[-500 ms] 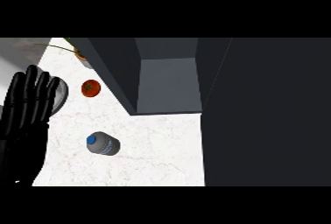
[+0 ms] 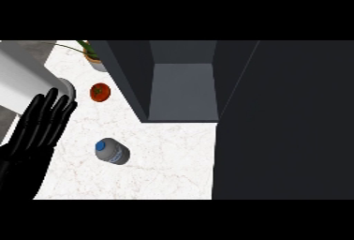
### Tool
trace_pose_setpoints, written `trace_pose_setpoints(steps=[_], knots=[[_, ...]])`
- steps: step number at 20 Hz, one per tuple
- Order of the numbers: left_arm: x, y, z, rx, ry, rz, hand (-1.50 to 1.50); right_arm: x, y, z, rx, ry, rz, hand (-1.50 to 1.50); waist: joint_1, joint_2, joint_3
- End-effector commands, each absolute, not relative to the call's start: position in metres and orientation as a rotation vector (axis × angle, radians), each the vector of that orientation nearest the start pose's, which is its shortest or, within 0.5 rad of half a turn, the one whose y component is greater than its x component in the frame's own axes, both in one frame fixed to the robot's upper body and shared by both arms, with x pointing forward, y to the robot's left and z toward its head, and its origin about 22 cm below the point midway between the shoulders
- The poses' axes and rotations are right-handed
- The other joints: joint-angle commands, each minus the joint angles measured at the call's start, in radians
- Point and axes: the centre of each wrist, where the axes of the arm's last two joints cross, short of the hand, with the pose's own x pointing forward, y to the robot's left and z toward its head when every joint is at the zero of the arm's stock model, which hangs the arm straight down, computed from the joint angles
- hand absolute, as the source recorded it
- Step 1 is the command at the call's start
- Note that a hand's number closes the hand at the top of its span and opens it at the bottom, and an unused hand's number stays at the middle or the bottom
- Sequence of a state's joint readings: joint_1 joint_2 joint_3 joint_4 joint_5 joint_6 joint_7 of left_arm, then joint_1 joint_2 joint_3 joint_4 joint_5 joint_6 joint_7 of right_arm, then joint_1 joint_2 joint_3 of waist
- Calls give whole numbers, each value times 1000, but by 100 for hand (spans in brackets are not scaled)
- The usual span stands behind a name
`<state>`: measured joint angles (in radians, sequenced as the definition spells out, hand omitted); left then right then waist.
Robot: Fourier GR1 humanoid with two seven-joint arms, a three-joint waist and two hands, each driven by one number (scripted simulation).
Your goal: Pick up the bottled water, place it into the cabinet and close the cabinet
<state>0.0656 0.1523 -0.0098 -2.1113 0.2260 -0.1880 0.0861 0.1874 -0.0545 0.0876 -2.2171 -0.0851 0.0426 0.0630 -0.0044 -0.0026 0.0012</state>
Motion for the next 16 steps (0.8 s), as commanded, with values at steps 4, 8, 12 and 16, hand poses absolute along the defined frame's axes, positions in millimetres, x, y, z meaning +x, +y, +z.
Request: trace_pose_setpoints(steps=[4,8,12,16], knots=[[161,269,121,-287,-1837,-197,-150,123,-231,116,178,-1835,21,-150,3,-1,-1],[136,256,124,-273,-1831,-208,-150,107,-234,132,176,-1854,35,-150,5,-1,-1],[142,256,121,-235,-1806,-215,-150,96,-224,145,173,-1844,32,-150,4,0,-1],[147,255,109,-189,-1793,-216,-150,80,-230,139,157,-1827,58,-150,-3,0,-1]])
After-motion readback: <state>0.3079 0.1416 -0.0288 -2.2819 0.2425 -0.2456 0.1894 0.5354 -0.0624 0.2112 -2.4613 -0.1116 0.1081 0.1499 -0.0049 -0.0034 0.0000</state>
